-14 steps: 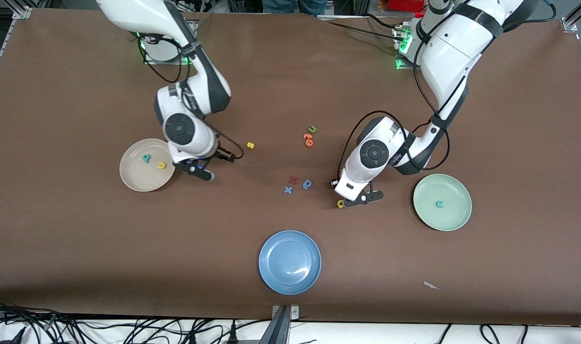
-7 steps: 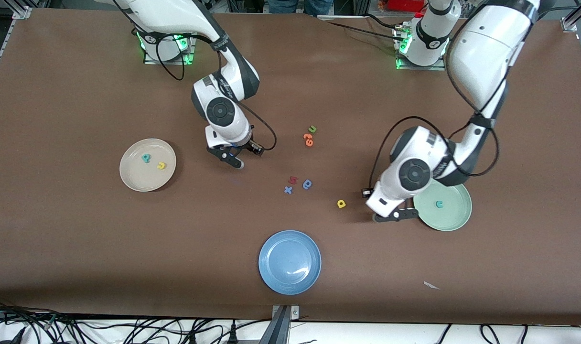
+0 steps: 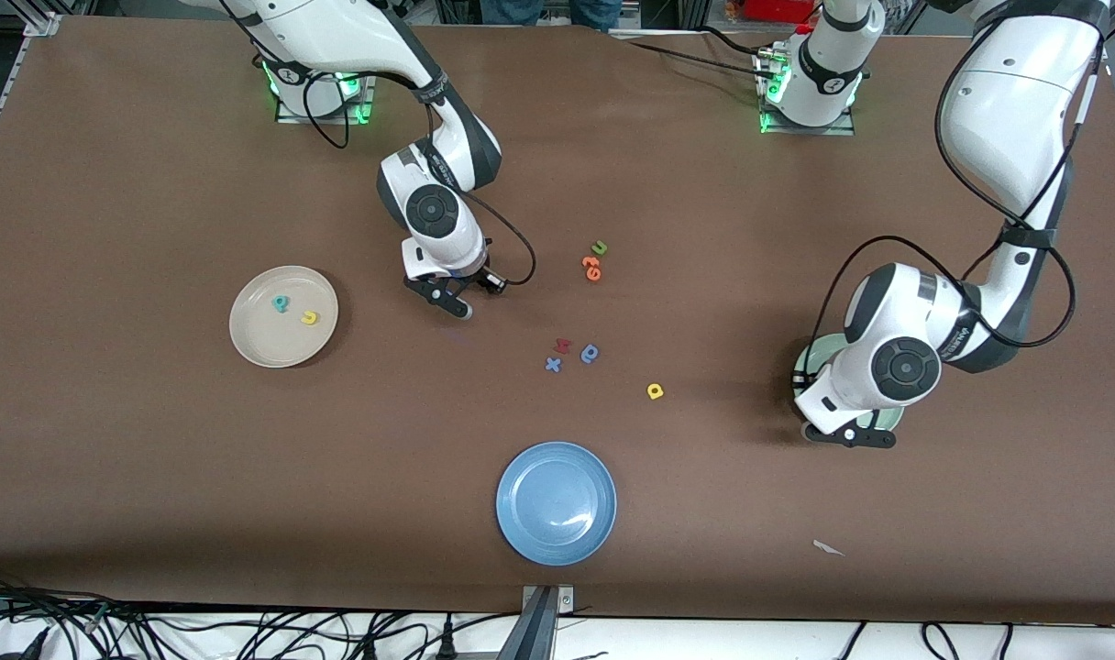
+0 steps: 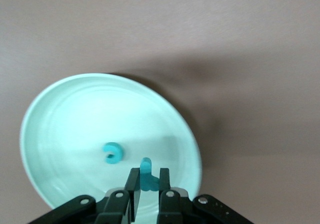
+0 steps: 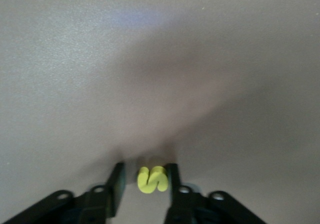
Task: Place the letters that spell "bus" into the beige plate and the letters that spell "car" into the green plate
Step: 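Lower the teal L onto the green plate and open the left gripper, then drop the yellow letter on the cream plate while the left gripper grasps yellow o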
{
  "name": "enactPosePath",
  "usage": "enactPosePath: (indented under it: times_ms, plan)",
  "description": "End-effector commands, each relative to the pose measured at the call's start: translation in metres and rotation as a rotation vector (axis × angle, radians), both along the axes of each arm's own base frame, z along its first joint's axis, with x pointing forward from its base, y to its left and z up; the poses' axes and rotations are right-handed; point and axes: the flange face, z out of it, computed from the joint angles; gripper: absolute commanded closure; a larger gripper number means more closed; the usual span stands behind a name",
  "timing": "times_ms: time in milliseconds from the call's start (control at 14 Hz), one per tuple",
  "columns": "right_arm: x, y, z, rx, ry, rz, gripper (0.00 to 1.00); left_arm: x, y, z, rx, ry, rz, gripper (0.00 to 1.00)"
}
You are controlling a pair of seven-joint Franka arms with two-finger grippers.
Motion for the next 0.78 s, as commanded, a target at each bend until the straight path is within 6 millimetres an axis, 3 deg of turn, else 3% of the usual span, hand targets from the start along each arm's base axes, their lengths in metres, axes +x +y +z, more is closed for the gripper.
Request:
enactPosePath:
  times_ms: [0,71,214,356,427,712]
  plan:
    - [-0.004,0.001,0.002,-0.004,-0.009,-0.002,0.98,-0.002,0.005,-0.002,0.033,0.025,-0.133,0.15]
    - [-0.002,0.001,0.007,0.0,-0.012,0.001,0.98,-0.001,0.005,0.0,0.03,0.024,-0.147,0.0]
    - [0.012,-0.013,0.029,-0.009,-0.016,0.014,0.98,0.002,0.0,0.007,0.002,0.011,-0.108,0.0]
    - [0.032,-0.045,0.061,-0.03,0.005,0.096,0.98,0.007,-0.022,0.019,-0.095,-0.006,0.061,0.0]
    - [0.044,-0.068,0.072,-0.041,0.017,0.123,0.98,0.006,-0.04,0.022,-0.12,-0.009,0.12,0.0]
    - [0.085,-0.178,0.077,-0.07,0.058,0.316,0.98,-0.002,-0.135,0.017,-0.151,-0.051,0.313,0.0]
